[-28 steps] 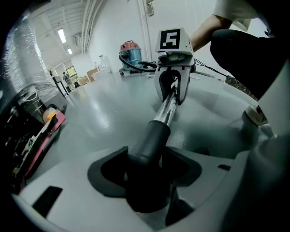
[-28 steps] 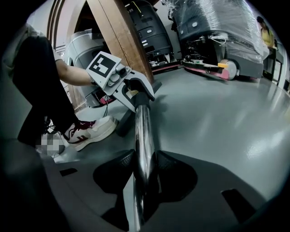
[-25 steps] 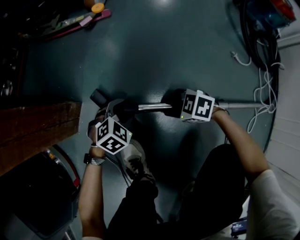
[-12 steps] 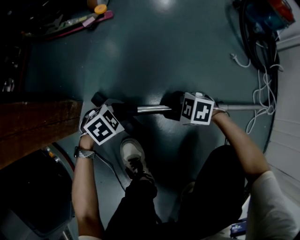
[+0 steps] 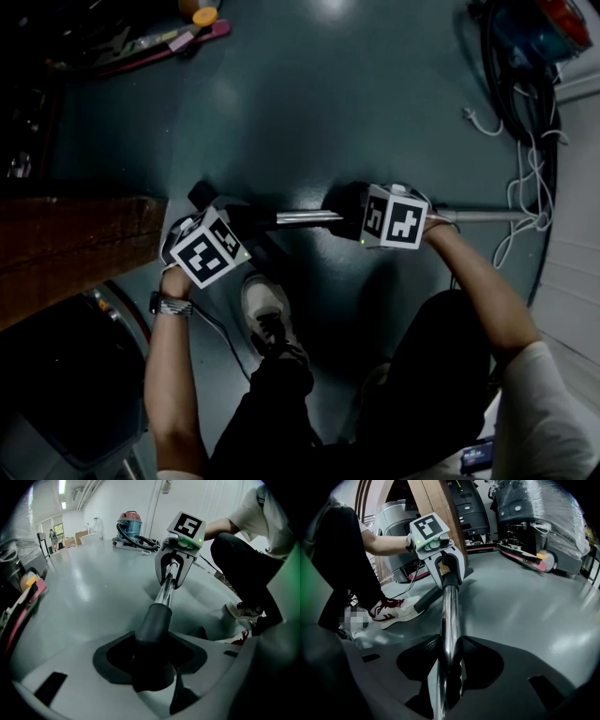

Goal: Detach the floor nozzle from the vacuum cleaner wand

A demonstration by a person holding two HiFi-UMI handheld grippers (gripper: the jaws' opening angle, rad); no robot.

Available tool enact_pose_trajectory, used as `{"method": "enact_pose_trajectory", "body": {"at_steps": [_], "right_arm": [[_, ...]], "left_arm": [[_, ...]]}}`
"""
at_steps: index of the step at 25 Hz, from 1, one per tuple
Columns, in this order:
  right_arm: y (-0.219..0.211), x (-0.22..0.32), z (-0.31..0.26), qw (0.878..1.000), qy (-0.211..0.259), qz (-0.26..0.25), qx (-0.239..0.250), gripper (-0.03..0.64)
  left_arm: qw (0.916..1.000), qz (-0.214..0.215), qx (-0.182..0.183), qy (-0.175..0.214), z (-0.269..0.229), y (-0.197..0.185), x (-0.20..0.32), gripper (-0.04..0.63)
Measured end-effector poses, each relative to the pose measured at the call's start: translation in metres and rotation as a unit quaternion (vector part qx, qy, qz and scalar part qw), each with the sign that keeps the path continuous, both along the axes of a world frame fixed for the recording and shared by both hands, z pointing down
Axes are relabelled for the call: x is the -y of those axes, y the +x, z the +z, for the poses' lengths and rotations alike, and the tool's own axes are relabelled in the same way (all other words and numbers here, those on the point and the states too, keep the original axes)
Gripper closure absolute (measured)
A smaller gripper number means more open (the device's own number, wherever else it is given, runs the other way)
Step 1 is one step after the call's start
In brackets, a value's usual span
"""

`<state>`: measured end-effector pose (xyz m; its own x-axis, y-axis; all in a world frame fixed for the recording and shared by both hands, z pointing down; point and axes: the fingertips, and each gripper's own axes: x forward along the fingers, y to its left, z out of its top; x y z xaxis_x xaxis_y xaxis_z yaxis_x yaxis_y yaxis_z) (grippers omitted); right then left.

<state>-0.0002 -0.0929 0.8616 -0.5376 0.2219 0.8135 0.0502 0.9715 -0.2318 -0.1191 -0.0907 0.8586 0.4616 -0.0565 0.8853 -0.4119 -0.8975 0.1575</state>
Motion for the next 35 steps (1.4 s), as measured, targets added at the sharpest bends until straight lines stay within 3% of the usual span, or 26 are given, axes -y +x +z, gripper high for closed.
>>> {"method": "enact_pose_trajectory", "body": {"at_steps": [5,10,12,17,21,25,29,35], "right_arm": [[-0.001,0.002,-0.002,1.000,-0.019,0.011,0.012,0.457],[-0.002,0.006,-0.002,0.999,-0.038,0.019,0.024,0.457],[-0.002,0.005,-0.001,0.999,-0.043,0.017,0.029,0.457],[0.000,0.001,0.000,0.999,-0.039,0.013,0.021,0.457],[-0.004,0.001,-0.003,0.999,-0.023,0.012,0.021,0.457],[-0.004,0.001,-0.001,1.000,-0.012,0.006,0.016,0.457],[-0.004,0.004,0.001,1.000,-0.013,0.011,0.017,0.457],[-0.003,0.003,0.008,0.999,-0.031,0.012,0.020,0.457]], "left_arm": [[0.9980,-0.001,0.029,0.056,0.002,-0.001,0.001,0.388],[0.9910,0.006,0.055,0.122,-0.002,-0.003,0.007,0.388],[0.9896,0.006,0.059,0.131,-0.001,-0.003,0.006,0.387],[0.9955,0.007,0.041,0.085,0.003,-0.004,0.001,0.388],[0.9996,0.020,0.018,0.012,0.004,-0.005,-0.001,0.390],[0.9984,0.030,-0.007,-0.047,0.002,-0.005,-0.001,0.391],[0.9989,0.030,0.006,-0.035,0.003,-0.005,0.003,0.391],[0.9988,0.028,0.026,0.030,0.013,-0.005,0.001,0.391]]}}
